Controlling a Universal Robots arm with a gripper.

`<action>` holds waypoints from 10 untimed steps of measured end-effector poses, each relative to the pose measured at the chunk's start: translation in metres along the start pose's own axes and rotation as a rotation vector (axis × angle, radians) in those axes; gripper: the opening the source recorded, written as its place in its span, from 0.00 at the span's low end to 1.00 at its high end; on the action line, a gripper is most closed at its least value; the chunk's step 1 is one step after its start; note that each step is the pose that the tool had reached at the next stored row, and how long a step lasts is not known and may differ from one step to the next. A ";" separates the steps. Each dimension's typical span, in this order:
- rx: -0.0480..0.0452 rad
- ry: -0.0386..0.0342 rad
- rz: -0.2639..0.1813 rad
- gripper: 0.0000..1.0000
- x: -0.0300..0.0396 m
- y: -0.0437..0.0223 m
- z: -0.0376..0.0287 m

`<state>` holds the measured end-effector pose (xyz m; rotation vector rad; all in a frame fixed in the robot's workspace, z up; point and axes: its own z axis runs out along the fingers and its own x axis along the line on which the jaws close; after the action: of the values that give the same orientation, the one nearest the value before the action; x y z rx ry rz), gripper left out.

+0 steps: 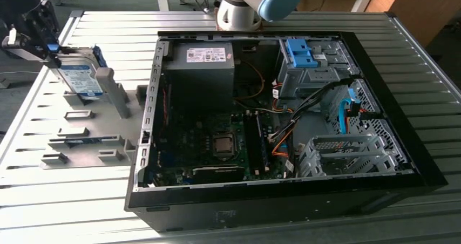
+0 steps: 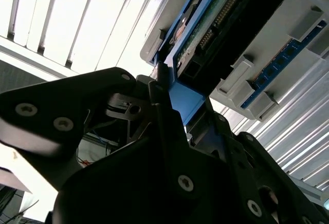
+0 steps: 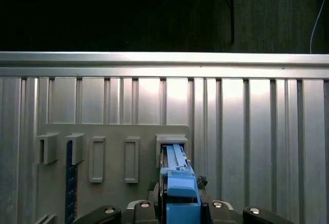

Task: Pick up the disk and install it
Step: 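Pick up the disk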

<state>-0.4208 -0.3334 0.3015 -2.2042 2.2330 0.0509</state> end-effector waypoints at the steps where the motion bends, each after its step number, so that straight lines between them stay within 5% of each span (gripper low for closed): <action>1: 0.0001 0.0000 0.000 0.37 0.0000 0.0000 0.0000; 8: -0.0002 0.0001 0.000 0.37 0.0000 0.0000 0.0004; 10: -0.0003 0.0002 0.000 0.44 0.0000 0.0000 0.0004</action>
<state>-0.4208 -0.3334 0.3011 -2.2044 2.2333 0.0510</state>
